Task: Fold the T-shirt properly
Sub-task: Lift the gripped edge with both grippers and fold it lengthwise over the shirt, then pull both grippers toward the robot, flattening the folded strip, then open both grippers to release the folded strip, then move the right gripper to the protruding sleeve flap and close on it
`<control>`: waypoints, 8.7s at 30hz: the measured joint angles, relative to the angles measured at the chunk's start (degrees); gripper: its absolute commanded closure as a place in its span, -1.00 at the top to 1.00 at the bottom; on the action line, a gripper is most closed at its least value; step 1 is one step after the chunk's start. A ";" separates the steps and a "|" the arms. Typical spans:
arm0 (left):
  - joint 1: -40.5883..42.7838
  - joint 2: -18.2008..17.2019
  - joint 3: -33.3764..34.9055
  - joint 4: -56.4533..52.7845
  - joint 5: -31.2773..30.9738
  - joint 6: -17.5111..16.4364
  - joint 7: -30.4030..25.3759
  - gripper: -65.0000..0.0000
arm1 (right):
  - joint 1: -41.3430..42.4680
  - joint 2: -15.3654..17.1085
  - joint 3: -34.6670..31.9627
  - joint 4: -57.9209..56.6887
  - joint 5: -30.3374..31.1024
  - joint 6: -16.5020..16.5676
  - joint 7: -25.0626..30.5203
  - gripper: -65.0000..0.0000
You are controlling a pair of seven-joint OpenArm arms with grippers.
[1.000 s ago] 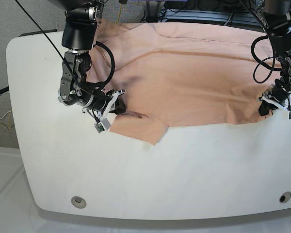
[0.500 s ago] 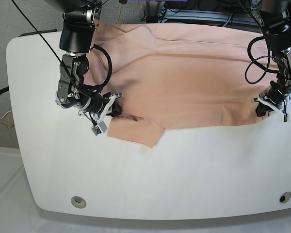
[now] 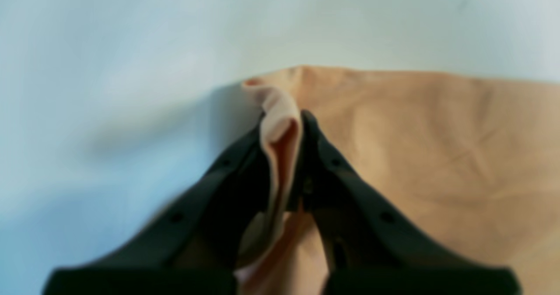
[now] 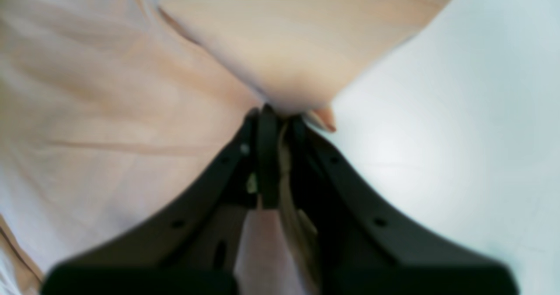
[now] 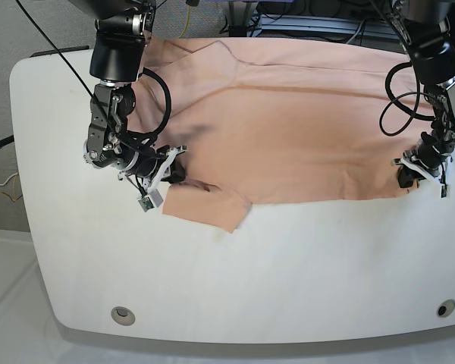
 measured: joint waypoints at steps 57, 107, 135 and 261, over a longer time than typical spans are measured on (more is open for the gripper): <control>-5.51 -0.46 3.23 8.90 0.00 -0.15 6.32 -0.92 | 4.85 0.48 3.41 2.78 0.07 -3.45 2.34 -1.00; 9.35 -6.29 3.50 20.52 -0.81 -1.11 10.12 -0.92 | -11.17 0.50 2.95 29.31 0.94 -2.80 -12.59 -1.00; 15.52 -2.73 3.50 27.43 7.96 -1.07 12.61 -0.92 | -19.17 3.67 3.04 32.33 0.92 -2.84 -14.67 -1.00; 12.28 -5.16 -0.28 28.44 11.78 -0.46 12.26 0.27 | -6.36 3.21 3.54 9.84 0.74 -9.94 -2.36 0.63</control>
